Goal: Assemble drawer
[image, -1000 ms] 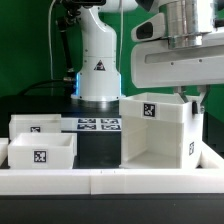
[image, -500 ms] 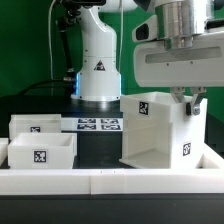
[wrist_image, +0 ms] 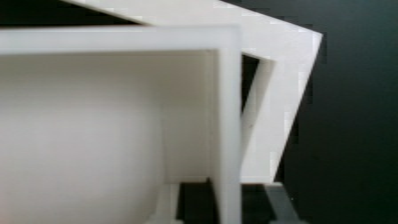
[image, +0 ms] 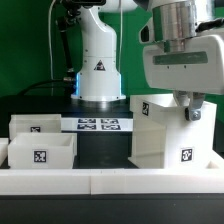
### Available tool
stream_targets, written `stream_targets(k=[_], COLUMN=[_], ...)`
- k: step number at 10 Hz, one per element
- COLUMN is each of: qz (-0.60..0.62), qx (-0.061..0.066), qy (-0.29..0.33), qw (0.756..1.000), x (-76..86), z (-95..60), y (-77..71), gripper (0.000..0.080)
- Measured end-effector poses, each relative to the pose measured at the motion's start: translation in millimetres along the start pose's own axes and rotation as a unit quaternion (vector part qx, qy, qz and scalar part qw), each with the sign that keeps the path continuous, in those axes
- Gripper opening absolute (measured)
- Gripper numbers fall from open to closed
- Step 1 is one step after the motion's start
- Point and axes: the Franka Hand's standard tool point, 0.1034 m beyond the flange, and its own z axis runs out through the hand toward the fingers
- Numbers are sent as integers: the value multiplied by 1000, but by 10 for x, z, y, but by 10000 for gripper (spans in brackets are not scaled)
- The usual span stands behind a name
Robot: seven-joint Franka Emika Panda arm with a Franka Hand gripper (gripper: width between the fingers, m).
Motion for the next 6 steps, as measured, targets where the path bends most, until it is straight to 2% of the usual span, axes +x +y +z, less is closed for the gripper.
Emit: stream_targets(k=[3,6], qz=[28,33], qx=[7,-11], qy=[-2,-12], qw=[1000,999], x=[43,56], z=[13,19], y=[-131,-176], gripper=[41,41])
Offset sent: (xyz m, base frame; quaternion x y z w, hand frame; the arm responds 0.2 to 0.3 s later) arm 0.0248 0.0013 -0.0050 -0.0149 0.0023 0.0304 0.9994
